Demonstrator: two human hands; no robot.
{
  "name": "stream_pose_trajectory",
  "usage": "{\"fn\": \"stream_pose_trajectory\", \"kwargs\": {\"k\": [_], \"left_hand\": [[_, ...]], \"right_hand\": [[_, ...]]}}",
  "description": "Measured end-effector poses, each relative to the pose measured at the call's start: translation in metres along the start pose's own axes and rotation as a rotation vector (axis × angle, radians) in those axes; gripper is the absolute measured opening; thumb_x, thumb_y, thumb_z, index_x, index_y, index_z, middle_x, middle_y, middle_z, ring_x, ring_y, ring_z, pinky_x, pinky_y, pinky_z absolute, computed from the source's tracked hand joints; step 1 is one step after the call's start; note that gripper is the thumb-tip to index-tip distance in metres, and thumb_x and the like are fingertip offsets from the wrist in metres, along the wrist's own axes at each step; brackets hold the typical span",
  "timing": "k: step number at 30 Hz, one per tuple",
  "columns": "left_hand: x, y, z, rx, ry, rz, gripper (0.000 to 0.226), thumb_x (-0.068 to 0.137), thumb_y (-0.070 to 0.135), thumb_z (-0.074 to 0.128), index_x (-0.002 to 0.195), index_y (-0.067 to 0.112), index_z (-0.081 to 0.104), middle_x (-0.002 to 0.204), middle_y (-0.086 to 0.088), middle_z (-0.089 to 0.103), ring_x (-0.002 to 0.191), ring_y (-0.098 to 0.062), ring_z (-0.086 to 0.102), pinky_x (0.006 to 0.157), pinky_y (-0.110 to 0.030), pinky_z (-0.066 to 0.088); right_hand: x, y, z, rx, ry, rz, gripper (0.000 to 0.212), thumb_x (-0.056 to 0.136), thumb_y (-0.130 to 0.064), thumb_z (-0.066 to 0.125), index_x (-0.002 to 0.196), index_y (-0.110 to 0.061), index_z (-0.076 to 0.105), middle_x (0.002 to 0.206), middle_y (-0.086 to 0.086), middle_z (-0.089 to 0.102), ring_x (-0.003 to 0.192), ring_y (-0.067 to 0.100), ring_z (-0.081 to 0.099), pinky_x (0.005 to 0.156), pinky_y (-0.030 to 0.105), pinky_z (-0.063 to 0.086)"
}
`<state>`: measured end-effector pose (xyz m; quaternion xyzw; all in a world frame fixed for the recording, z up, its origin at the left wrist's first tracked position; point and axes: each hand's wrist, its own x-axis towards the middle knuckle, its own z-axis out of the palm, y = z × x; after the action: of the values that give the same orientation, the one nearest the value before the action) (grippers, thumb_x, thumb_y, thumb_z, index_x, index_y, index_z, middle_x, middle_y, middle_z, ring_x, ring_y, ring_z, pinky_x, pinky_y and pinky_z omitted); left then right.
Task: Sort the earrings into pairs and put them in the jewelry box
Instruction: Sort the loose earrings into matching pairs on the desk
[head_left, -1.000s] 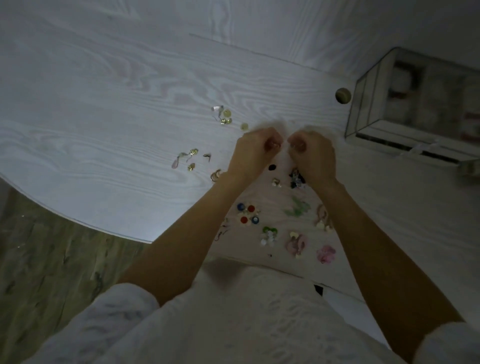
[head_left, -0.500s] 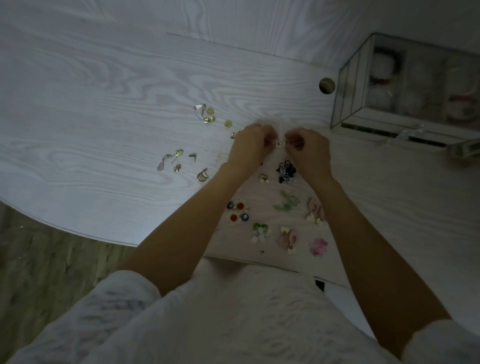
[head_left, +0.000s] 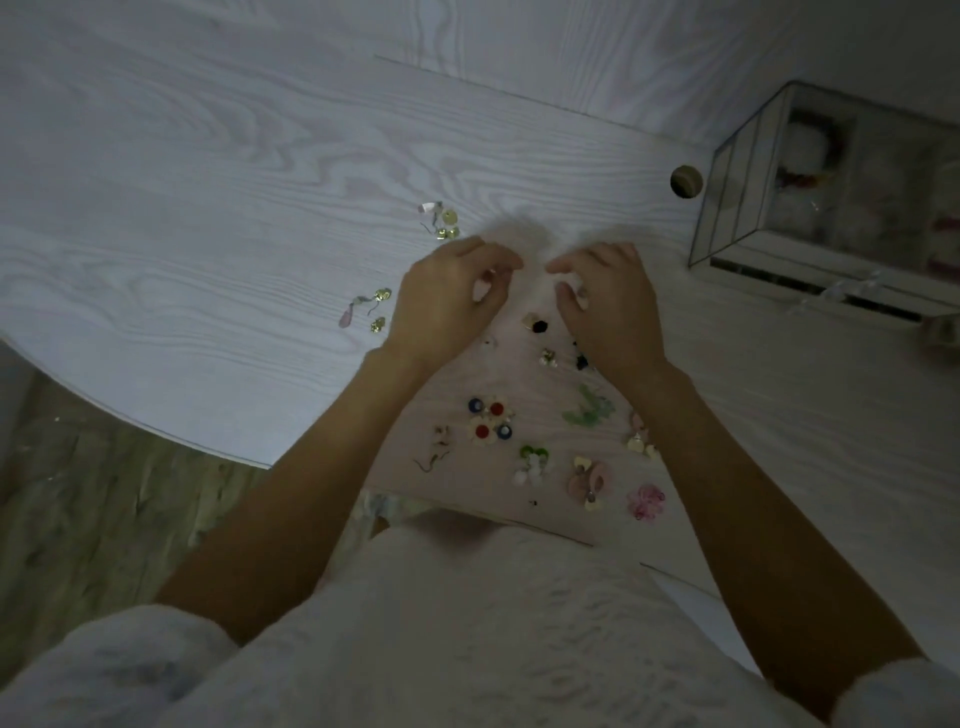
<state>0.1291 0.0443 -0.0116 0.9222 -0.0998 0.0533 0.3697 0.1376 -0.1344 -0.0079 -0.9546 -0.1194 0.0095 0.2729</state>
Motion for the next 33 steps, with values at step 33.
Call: {"fn": "stream_pose_trajectory", "kwargs": {"k": [33], "left_hand": [[0.069,-0.052,-0.001,0.492,-0.267,-0.169,0.019,0.086,0.022,0.053,0.096,0.013,0.067,0.092,-0.01,0.068,0.088,-0.028,0.059,0.076,-0.034,0.041]], "right_hand": [[0.071,-0.031,0.052,-0.015,-0.121,0.289,0.006,0.084,-0.016,0.062,0.088,-0.015,0.066,0.092,0.001,0.069,0.086,0.018,0.062,0.065,0.026,0.044]]}}
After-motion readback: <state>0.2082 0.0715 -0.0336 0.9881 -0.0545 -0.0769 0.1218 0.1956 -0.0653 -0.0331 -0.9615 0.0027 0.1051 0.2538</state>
